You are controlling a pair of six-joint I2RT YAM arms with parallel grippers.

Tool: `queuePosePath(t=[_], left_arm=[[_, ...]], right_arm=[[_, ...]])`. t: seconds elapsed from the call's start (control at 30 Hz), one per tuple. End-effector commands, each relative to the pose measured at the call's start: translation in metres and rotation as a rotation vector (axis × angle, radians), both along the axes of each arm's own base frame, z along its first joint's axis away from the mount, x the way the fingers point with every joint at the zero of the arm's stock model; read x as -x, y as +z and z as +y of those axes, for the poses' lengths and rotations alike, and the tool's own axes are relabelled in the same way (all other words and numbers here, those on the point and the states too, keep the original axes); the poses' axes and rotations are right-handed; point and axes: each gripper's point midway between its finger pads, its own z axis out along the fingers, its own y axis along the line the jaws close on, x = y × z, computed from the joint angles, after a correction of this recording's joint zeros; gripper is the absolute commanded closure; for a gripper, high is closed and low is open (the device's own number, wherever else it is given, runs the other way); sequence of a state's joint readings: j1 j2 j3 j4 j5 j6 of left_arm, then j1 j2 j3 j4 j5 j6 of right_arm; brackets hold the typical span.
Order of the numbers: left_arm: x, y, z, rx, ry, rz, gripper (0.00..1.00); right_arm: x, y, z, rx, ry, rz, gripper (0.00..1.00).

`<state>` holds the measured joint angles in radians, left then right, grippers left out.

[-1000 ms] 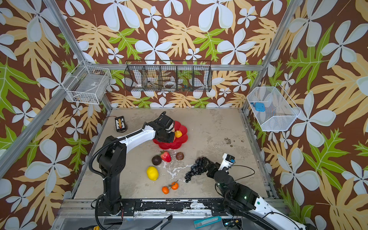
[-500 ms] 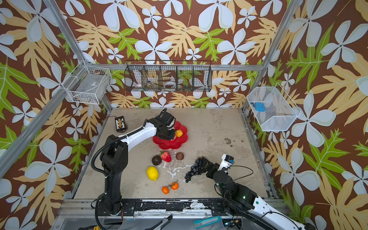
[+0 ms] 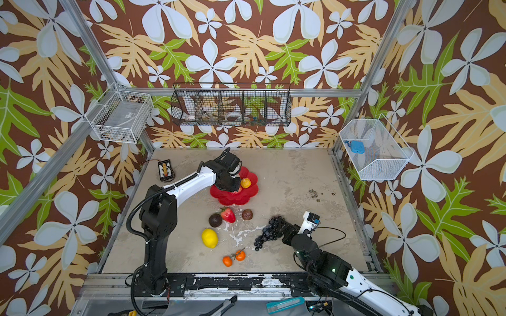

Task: Place and organize the fake fruits in the fruit bowl
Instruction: 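Lower the apple onto the red plate beside the yellow pear with the left gripper, then open the left gripper and raise it off the plate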

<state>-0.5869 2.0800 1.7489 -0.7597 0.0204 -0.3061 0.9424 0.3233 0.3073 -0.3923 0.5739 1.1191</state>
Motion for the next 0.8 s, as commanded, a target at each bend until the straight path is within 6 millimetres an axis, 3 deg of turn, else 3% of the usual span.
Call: queuePosePath(t=[0.0, 0.5, 0.77], left_arm=[[0.000, -0.003, 0.003, -0.020, -0.008, 0.018, 0.91], [-0.024, 0.007, 0.008, -0.078, 0.028, -0.038, 0.78], [-0.020, 0.035, 0.001, -0.002, 0.015, -0.072, 0.73]], right_arm=[[0.000, 0.002, 0.001, -0.011, -0.002, -0.004, 0.13], [0.000, -0.001, 0.002, -0.018, 0.002, 0.003, 0.14], [-0.001, 0.004, 0.011, 0.025, 0.056, -0.006, 0.14]])
